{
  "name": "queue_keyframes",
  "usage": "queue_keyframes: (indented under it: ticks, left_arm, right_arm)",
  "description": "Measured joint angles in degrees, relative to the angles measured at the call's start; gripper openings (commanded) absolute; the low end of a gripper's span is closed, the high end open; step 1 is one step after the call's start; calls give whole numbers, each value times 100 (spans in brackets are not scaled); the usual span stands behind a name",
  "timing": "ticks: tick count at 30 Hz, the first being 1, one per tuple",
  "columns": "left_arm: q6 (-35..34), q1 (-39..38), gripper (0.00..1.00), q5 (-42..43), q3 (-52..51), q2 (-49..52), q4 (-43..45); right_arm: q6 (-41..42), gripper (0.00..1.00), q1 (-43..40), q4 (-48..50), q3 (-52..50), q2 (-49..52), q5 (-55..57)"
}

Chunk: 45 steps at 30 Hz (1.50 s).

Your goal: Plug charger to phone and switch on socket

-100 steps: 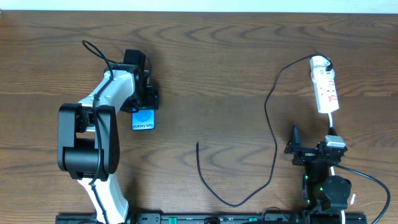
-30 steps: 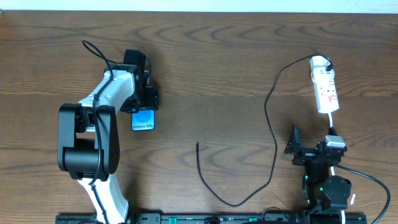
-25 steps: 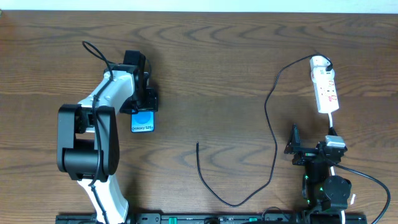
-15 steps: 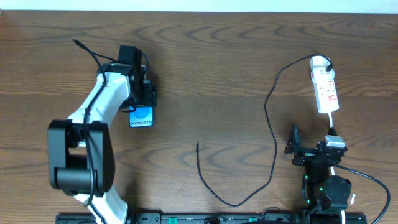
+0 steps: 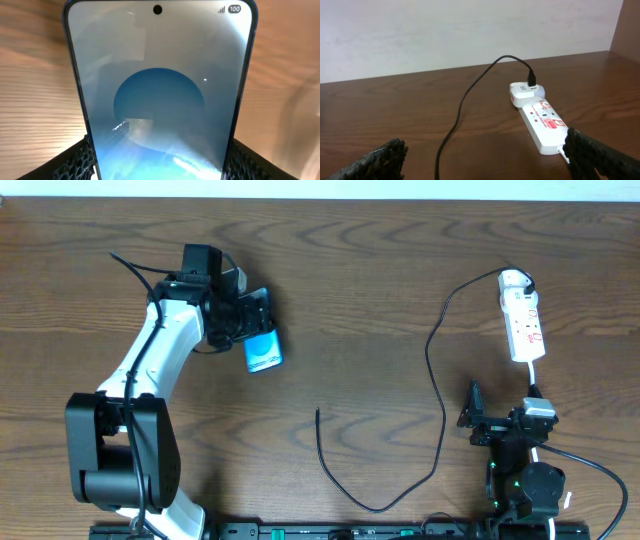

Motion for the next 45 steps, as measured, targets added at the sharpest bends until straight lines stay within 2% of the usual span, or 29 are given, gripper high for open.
queue_keyframes:
  ticks: [11,17,26,33,45]
  left_arm:
    - [-2103,0,7,2605,0,0,1134]
    - [-3335,0,8,3560,0,0,1226]
    - [-4376,2,8,4415,0,0,1403]
    - [-5018,0,7,5025,0,0,1943]
    - [-5939,2,8,5204,0,0,2118]
  right_arm:
    - [0,99,0,0,0,0,0]
    - [0,99,0,0,0,0,0]
    - [0,99,0,0,0,0,0]
    - [0,99,0,0,0,0,0]
    - [0,99,0,0,0,0,0]
